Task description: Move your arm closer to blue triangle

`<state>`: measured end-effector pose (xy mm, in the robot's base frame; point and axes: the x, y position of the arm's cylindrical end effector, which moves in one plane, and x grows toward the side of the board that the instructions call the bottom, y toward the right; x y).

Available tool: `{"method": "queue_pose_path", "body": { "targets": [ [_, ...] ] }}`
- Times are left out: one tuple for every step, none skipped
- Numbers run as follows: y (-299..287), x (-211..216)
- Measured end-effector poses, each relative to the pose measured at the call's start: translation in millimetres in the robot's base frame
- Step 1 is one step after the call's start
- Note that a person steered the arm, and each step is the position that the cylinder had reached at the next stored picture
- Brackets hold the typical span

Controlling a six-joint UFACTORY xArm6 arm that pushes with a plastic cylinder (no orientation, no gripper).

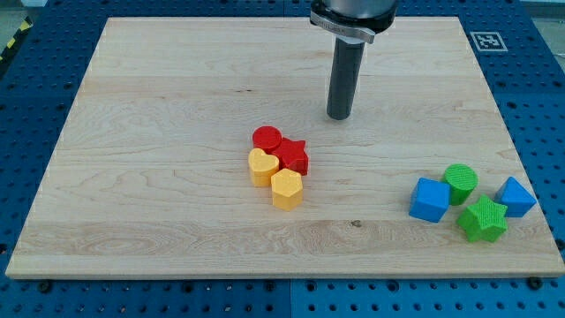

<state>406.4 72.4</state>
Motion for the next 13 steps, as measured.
{"method": "queue_pose_path", "body": {
  "targets": [
    [0.1,0.0],
    [0.2,0.0],
    [20.0,0.0],
    [69.7,7.5],
    [121.4,40.1],
    [146.5,68.5],
    [160.0,68.5],
    [220.3,72.4],
    [228.4,80.1],
    [235.0,109.9],
    [236.0,144.6],
    [237.0,169.8],
    [237.0,169.8]
  ]
}}
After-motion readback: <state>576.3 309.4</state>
